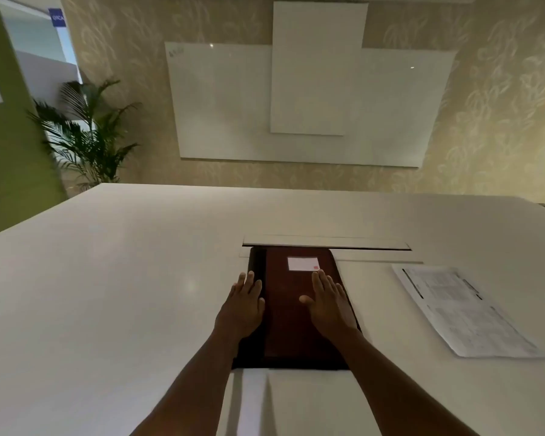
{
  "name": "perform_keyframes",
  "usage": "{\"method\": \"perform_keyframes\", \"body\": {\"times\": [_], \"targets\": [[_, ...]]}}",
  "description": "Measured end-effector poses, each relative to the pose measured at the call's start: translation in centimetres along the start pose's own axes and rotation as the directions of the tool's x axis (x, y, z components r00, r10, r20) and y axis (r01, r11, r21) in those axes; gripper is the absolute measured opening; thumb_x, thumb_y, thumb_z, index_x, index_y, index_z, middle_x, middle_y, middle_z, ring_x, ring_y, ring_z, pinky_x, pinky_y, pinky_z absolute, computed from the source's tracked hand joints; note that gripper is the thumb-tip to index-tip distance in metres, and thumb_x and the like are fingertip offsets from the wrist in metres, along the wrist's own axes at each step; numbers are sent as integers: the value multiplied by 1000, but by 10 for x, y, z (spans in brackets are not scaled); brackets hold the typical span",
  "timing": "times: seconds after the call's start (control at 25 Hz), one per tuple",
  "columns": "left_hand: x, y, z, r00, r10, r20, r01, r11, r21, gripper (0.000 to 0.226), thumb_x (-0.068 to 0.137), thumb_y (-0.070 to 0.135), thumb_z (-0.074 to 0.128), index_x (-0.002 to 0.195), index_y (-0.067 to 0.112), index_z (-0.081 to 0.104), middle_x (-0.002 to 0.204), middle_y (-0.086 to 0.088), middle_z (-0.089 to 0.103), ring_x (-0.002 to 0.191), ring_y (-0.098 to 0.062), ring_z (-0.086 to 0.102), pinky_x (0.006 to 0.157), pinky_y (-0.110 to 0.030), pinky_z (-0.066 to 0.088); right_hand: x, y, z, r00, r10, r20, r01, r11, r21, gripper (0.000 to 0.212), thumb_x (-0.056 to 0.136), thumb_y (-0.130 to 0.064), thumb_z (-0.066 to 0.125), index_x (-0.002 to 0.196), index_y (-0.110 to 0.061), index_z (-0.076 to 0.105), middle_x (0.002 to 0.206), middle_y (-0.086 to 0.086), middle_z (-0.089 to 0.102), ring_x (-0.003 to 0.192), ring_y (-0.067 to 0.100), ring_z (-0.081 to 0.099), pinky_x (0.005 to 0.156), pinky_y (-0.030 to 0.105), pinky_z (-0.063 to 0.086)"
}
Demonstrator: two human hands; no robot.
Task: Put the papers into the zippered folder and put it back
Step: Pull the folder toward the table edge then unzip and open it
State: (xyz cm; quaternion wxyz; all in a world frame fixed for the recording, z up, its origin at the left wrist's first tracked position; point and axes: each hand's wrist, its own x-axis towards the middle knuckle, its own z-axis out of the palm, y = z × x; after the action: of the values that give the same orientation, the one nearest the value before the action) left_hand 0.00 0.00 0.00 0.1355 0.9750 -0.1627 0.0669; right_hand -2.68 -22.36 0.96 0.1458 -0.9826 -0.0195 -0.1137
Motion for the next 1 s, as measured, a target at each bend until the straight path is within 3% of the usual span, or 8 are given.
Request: {"method": "perform_keyframes", "body": {"times": [0.2, 0.36, 0.64, 0.88, 1.0], "targets": [[2, -5, 3, 994, -38, 107, 52, 991, -127, 58, 104, 35, 27, 156, 14, 13, 165, -9, 2, 152, -26, -1, 122, -39, 13, 5, -2, 18, 988, 97, 122, -102, 994, 38, 72, 98, -57, 30, 154, -13, 19, 163, 9, 17, 150, 26, 15, 121, 41, 12], [5, -10, 6, 989, -52, 142, 82, 973, -216, 62, 103, 38, 31, 156, 15, 9, 165, -10, -2, 151, -27, 9, 121, -42, 19, 9, -6, 25, 985, 124, 119, -129, 991, 36, 68, 98, -55, 34, 151, -13, 28, 161, 9, 23, 150, 25, 16, 121, 42, 11], [36, -8, 7, 969, -108, 223, 167, 950, -263, 74, 101, 45, 35, 156, 12, -3, 163, -11, -14, 151, -29, -5, 122, -46, 13, 26, -4, 28, 984, 124, 129, -132, 990, 54, 68, 98, -53, 36, 152, -13, 26, 162, 9, 21, 151, 27, 12, 121, 43, 9], [65, -11, 12, 955, -181, 235, 252, 912, -322, 81, 99, 49, 41, 156, 14, -5, 163, -11, -15, 150, -35, 2, 121, -46, 14, 59, 1, 32, 990, 79, 120, -86, 994, 60, 69, 98, -52, 38, 152, -11, 24, 162, 10, 20, 151, 26, 10, 121, 44, 9], [82, -15, 19, 949, -211, 233, 280, 904, -323, 84, 98, 52, 40, 155, 15, -9, 163, -14, -15, 151, -33, -3, 122, -46, 4, 77, 2, 37, 991, 59, 121, -66, 996, 57, 70, 98, -52, 38, 152, -11, 22, 162, 10, 18, 151, 25, 9, 121, 44, 9]]}}
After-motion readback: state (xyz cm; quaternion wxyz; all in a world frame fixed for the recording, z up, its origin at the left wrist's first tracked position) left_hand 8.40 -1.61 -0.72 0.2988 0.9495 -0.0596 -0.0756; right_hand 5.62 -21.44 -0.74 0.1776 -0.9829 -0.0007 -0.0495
